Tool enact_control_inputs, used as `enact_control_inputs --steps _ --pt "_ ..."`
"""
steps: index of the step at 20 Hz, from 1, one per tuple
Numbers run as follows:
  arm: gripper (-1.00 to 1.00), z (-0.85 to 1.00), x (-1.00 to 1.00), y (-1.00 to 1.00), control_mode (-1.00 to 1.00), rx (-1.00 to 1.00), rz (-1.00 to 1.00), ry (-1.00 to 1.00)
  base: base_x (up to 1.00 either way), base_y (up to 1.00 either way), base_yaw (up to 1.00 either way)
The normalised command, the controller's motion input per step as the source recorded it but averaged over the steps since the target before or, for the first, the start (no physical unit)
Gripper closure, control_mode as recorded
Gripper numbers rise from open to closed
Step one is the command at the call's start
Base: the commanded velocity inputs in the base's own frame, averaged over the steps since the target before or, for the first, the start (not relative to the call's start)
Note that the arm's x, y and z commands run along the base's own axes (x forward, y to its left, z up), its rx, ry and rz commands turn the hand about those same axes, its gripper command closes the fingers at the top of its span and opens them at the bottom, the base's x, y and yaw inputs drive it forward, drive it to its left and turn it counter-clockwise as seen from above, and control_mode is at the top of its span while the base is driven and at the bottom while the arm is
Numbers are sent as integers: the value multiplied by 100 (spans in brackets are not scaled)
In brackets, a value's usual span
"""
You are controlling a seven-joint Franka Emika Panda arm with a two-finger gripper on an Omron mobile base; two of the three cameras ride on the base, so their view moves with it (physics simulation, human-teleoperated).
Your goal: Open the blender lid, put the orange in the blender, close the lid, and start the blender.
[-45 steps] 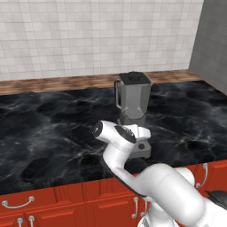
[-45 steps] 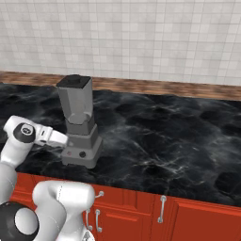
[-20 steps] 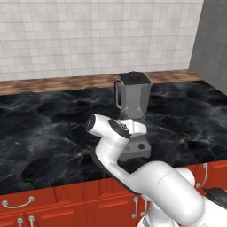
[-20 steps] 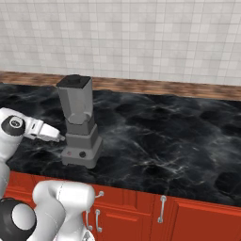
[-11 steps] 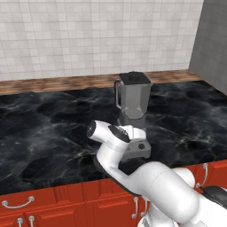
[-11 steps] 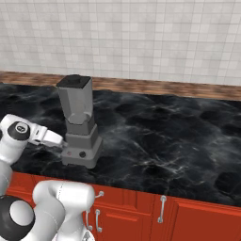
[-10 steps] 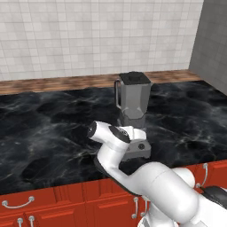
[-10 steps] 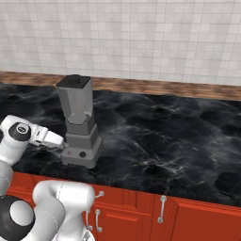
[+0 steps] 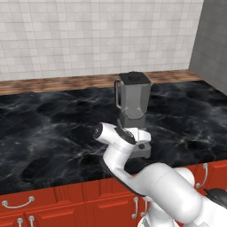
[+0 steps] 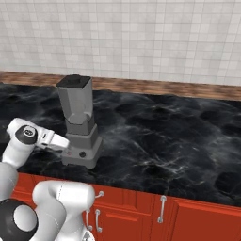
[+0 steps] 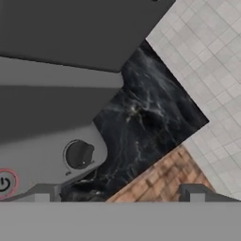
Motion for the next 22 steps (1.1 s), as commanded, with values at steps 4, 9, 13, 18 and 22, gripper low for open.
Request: enact_control_inputs --steps 4,9,13,18,22 --pt "-100 -17 0 10 -100 0 0 7 0 0 0" --pt "-100 -21 2 10 -100 0 0 7 0 0 0" --pt "-100 -13 10 3 -100 0 0 2 0 0 0" --pt "-100 -9 18 0 -100 0 0 0 0 0 0" --pt "-100 -9 15 0 -100 0 0 0 0 0 0"
